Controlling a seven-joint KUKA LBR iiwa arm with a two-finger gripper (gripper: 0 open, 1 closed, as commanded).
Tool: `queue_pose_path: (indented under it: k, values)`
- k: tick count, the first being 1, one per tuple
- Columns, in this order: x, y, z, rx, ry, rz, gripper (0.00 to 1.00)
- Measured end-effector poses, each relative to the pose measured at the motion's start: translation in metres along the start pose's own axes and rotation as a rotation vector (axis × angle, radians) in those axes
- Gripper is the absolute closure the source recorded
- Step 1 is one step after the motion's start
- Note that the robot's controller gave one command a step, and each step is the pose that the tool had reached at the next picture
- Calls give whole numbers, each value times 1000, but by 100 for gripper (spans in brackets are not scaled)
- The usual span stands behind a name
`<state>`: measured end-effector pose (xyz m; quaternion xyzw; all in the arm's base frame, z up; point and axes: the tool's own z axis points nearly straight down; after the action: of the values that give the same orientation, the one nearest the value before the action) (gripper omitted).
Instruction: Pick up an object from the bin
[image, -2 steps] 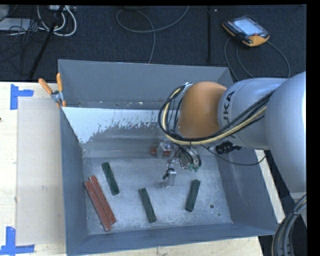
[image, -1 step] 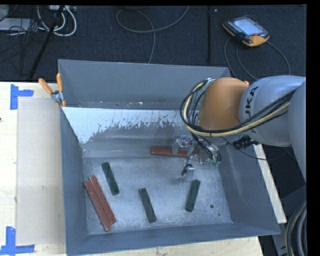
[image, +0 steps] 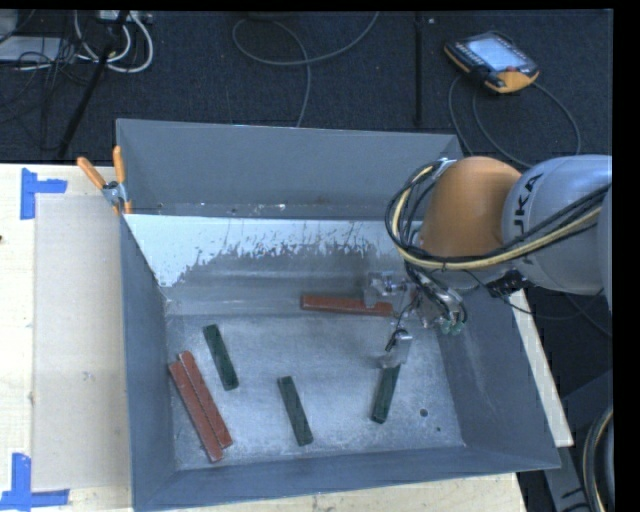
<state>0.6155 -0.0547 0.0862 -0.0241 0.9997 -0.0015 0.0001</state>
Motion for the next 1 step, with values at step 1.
queue_pose_path:
  k: [1]
  values:
    - [-3, 29, 8, -3, 0, 134, 0]
